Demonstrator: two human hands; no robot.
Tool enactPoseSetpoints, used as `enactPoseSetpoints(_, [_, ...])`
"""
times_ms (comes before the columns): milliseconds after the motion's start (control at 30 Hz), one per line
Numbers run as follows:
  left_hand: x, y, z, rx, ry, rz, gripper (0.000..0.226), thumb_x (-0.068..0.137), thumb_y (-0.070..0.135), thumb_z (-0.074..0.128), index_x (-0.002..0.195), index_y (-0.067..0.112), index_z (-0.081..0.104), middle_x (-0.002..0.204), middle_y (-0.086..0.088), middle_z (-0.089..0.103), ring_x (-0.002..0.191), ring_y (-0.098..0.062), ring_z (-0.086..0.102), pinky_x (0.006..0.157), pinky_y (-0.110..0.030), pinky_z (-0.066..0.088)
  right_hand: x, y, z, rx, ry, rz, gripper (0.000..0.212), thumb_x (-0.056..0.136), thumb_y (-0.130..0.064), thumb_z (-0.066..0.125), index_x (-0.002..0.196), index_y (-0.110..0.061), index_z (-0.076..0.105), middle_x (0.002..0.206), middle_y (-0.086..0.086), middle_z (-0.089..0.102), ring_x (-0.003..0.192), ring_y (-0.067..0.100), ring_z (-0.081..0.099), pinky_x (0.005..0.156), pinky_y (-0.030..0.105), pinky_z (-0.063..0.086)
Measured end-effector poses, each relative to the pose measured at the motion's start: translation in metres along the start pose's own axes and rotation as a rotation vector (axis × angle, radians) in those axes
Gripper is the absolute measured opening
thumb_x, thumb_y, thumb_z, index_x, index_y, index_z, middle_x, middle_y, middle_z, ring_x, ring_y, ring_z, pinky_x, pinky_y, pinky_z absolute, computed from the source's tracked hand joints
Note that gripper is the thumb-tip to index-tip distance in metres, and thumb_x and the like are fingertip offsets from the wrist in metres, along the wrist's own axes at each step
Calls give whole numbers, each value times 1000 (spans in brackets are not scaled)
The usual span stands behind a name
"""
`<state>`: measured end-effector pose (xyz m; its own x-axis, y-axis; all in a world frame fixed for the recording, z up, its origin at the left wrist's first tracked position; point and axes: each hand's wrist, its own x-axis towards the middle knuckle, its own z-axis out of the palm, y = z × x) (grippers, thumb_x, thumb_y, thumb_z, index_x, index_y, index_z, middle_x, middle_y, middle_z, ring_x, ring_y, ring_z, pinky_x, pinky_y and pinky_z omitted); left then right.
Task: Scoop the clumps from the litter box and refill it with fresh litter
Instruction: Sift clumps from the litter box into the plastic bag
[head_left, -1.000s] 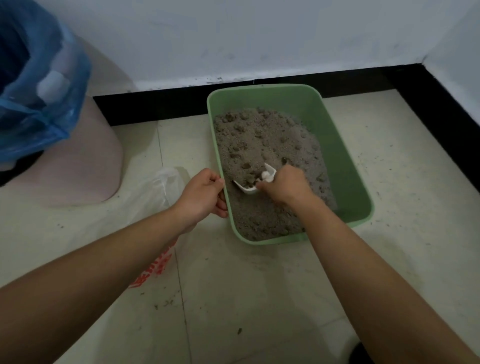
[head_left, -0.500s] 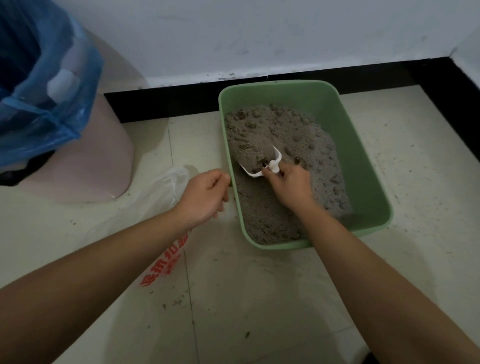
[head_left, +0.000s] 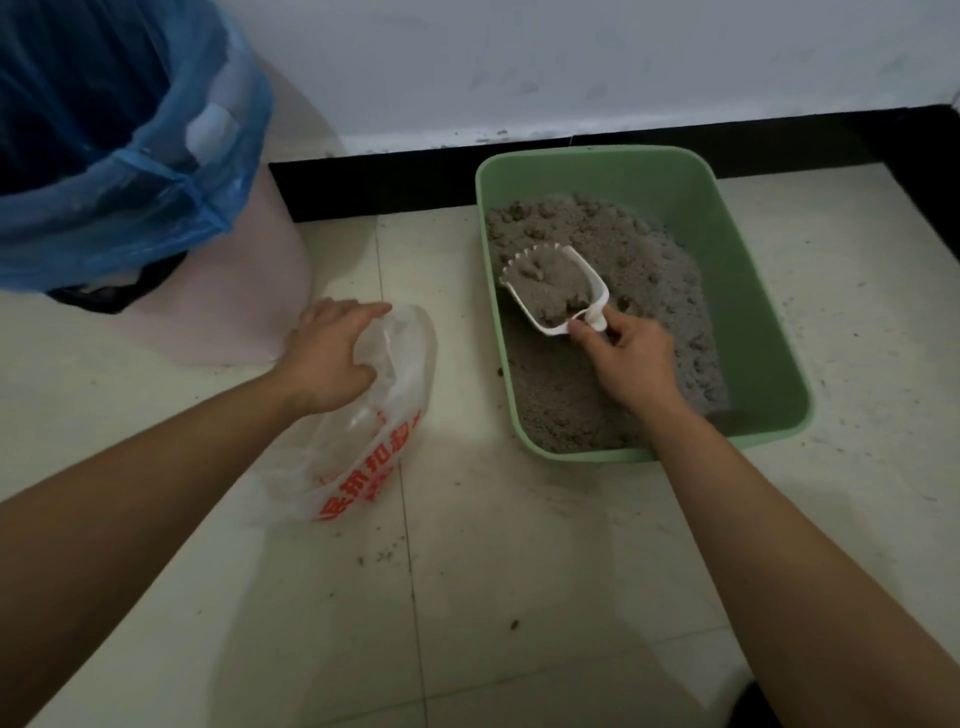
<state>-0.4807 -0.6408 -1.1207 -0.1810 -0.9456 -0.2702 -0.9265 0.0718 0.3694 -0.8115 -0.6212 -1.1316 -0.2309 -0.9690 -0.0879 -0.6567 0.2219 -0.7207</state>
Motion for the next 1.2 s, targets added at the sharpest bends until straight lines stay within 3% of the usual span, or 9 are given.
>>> enactPoseSetpoints(133, [-7,8,4,-82,137,-13,22,88,35,67,108,25,72,117,0,68,112,-25,60,92,-39,49,-3,-6,-8,35,-4,-11,28,90,-40,67,107,-19,74,85,15,71,68,17,56,66,39,49])
enactPoseSetpoints(233, [-5,28,-6,-121,239,-91,16,93,31,58,88,21,69,86,1,69,82,-22,63,66,-29,46,-7,-5,-10,24,13,-33,30,89,-39,68,113,-21,73,88,9,73,75,20,63,70,35,50])
enactPoseSetpoints(333, [1,31,-11,-266,284,-234,25,92,29,57,77,12,67,75,-2,68,73,-24,64,66,-31,51,-13,-4,-17,1,8,-9,34,90,-37,69,119,-19,71,87,6,71,70,14,58,67,30,47])
enactPoseSetpoints(467, [7,35,-14,-816,316,-443,24,89,20,64,67,11,63,67,-10,65,66,-30,68,73,-51,60,-19,1,-22,-41,-27,-21,31,89,-34,71,114,-16,73,85,2,71,76,18,63,72,32,50])
enactPoseSetpoints(567, [7,38,-14,-911,286,-475,15,87,18,72,83,5,65,79,-11,64,68,-25,66,72,-45,61,-20,2,-21,-60,-56,-36,33,89,-35,70,118,-19,72,84,1,71,68,9,57,65,25,43])
enactPoseSetpoints(667, [1,37,-17,-931,238,-459,44,81,6,77,121,2,59,101,-12,61,72,-22,66,74,-38,61,-18,-2,-22,-6,-42,-14,36,90,-35,70,123,-22,69,92,-2,72,76,9,59,71,24,42])
enactPoseSetpoints(800, [-11,33,-21,-863,232,-365,84,80,-2,75,149,19,32,100,-6,58,85,-23,65,78,-39,60,-15,-7,-22,5,-28,-23,34,90,-37,68,121,-24,70,83,0,70,71,12,56,65,26,43])
enactPoseSetpoints(1067, [-24,21,-1,-667,161,-509,103,71,49,81,150,16,25,144,-8,44,125,-30,50,99,-42,48,-15,-10,-18,-14,-39,-16,32,91,-38,67,119,-23,71,82,3,70,64,9,50,57,19,40])
enactPoseSetpoints(1200, [-28,23,3,-657,56,-577,80,80,22,77,144,9,32,127,-10,51,105,-29,57,78,-36,52,-16,-9,-16,17,-31,-6,33,90,-40,67,118,-24,71,89,10,73,70,15,56,63,26,43])
